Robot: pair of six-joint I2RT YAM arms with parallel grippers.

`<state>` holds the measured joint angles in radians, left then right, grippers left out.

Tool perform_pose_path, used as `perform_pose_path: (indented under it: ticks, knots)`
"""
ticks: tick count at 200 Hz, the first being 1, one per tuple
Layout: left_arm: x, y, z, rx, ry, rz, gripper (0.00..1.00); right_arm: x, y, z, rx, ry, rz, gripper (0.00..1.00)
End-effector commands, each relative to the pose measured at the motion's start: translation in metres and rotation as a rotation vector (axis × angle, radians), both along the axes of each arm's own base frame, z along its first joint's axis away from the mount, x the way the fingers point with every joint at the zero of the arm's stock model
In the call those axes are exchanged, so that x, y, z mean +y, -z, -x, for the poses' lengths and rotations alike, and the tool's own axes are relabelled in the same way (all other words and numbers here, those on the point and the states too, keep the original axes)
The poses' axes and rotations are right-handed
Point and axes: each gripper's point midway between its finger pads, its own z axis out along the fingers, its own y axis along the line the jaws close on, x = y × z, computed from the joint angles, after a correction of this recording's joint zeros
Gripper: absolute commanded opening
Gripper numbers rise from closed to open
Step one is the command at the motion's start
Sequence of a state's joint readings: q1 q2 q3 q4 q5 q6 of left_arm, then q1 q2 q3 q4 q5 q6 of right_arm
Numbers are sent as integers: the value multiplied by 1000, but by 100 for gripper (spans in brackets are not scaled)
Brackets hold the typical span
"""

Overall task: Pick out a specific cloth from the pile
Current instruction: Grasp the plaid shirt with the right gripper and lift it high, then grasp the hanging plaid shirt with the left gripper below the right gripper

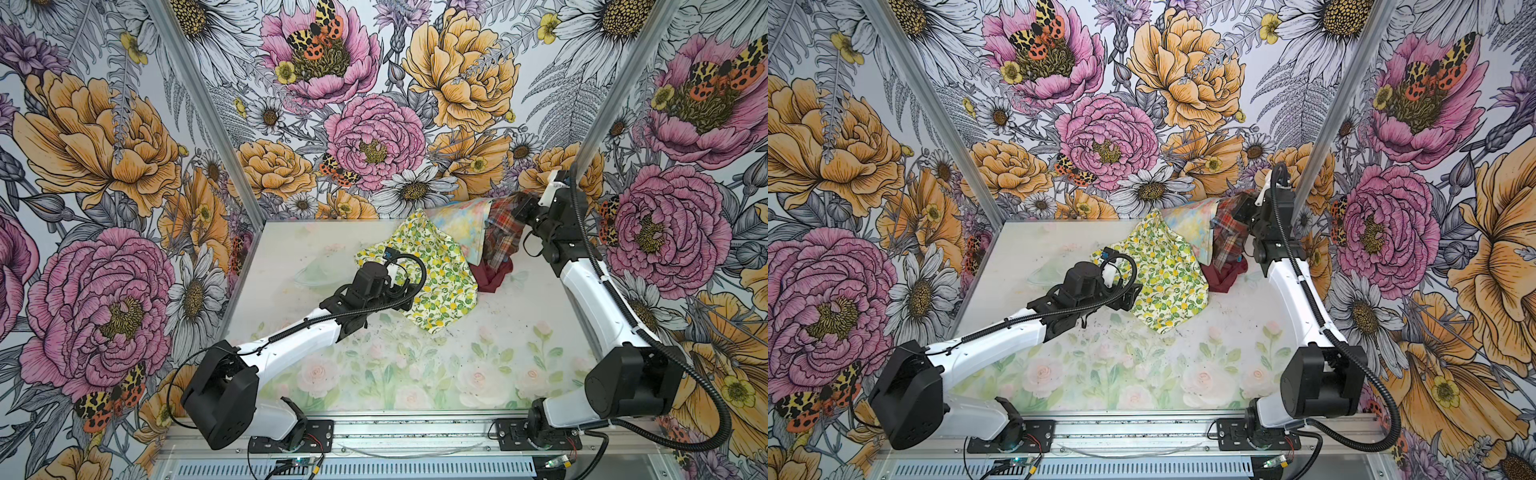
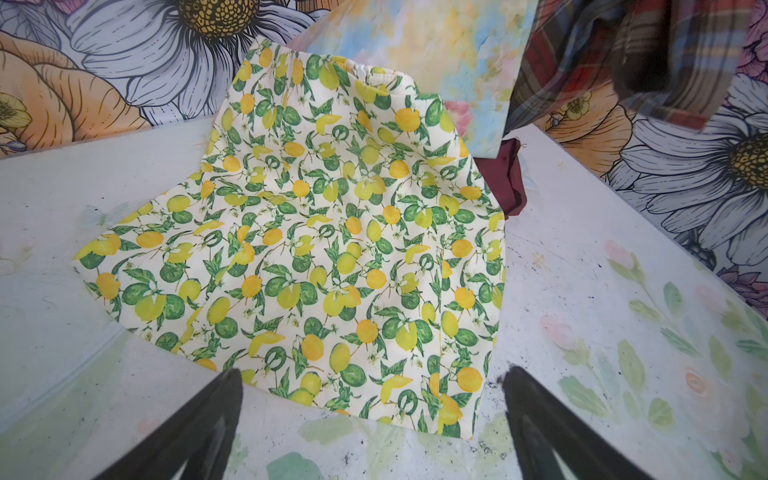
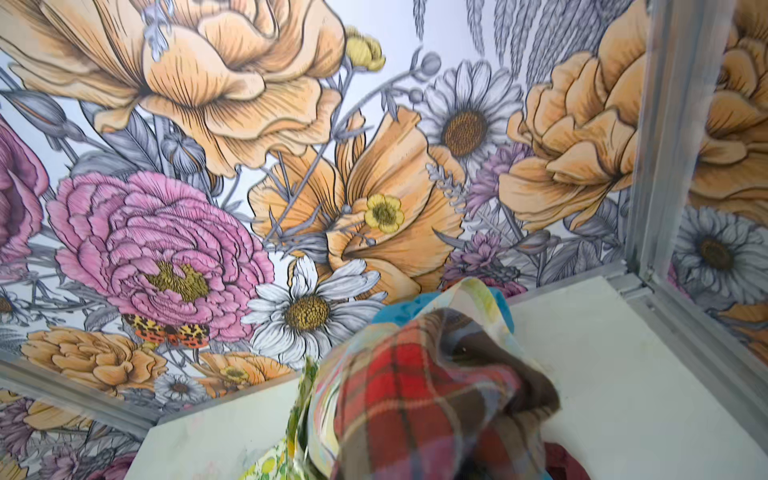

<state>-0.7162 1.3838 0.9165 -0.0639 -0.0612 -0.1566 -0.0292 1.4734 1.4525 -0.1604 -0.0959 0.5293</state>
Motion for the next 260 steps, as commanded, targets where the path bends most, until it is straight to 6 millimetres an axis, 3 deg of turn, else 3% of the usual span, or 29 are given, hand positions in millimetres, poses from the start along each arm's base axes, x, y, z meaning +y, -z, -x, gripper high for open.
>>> perform_pose_path:
  ticks: [1, 45, 75, 94, 119, 150, 172, 204, 236, 241, 260]
  knots:
    - [-2, -10, -5, -23, -3, 2, 99, -11, -93, 9, -197, 27, 30, 0]
    - [-1, -7, -6, -23, -9, -9, 99, -7, -198, 15, -386, -10, -5, 0]
    - [-1, -6, -7, -21, -11, -12, 99, 4, -239, 19, -463, -74, -42, 0]
    - [1, -5, -9, -25, -17, -22, 99, 8, -234, 14, -436, -99, -65, 0]
    - [6, -9, -17, -44, -39, -41, 99, 10, -204, 11, -357, -109, -86, 0]
    - [-1, -46, -22, -122, -44, 24, 99, 15, -180, 22, -297, -132, -109, 0]
    - [-34, -84, -21, -217, 19, 87, 99, 23, -177, 35, -283, -172, -144, 0]
    - [-91, -123, -41, -330, 118, 203, 99, 34, -195, 70, -319, -221, -171, 0]
    - [-147, -152, -60, -426, 190, 281, 99, 48, -200, 96, -333, -272, -231, 0]
    - [-160, -143, -66, -419, 207, 291, 99, 51, -199, 97, -332, -280, -241, 0]
    - [-191, -150, -71, -444, 266, 370, 99, 61, -191, 97, -316, -301, -266, 0]
